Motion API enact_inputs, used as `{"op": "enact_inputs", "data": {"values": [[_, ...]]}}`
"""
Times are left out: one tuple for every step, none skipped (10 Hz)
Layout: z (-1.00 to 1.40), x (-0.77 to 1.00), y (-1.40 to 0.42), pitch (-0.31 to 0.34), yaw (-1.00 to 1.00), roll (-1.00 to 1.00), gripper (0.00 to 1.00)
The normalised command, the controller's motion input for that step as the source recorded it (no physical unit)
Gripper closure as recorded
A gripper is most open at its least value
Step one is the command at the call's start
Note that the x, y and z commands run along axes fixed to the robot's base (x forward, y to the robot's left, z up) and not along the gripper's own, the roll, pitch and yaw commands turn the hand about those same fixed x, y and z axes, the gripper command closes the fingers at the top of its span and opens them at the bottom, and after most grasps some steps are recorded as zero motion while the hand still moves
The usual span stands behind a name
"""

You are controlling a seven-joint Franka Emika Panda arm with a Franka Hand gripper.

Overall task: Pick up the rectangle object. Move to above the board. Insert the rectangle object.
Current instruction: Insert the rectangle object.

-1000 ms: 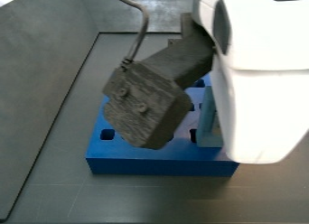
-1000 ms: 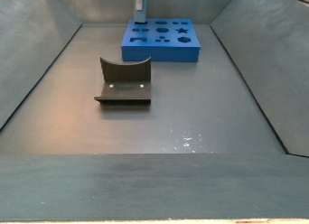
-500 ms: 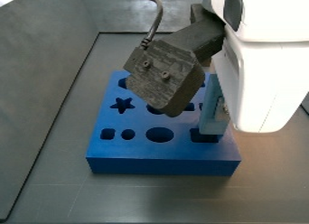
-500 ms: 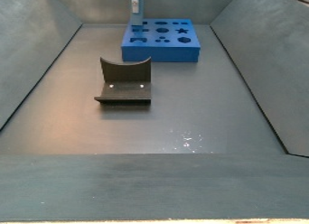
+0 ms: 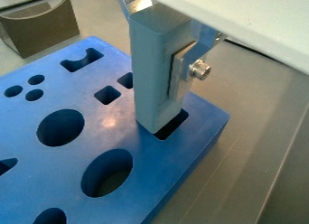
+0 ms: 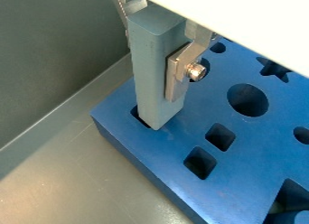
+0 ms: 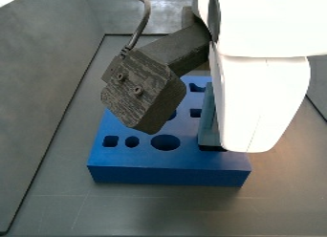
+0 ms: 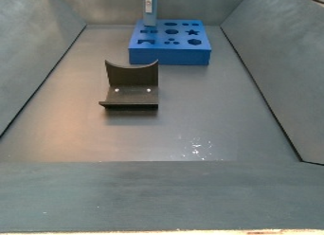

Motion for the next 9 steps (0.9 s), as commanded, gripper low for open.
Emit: {"op": "enact_inputs", "data": {"values": [[-0.24, 0.07, -0.67, -0.037, 0.32, 0.27, 1.00], [-0.17, 0.14, -0.45, 0.000, 0.49, 0.11, 1.00], [0.00, 0.00, -0.11, 0.000, 0.07, 0.15, 1.00], [-0.79, 0.26, 0.00, 0.011, 0.00, 0.15, 1.00], [-1.00, 0.35, -0.10, 0.000, 0.00, 0.00, 1.00], [-1.00, 0.34, -0.11, -0.003, 0.00, 0.00, 1.00], [-1.00, 0.34, -0.11, -0.006, 0.00, 0.00, 1.00], [-1.00, 0.34, -0.12, -0.009, 0.00, 0.00, 1.00], [-1.00, 0.34, -0.12, -0.009, 0.00, 0.00, 1.00]]}}
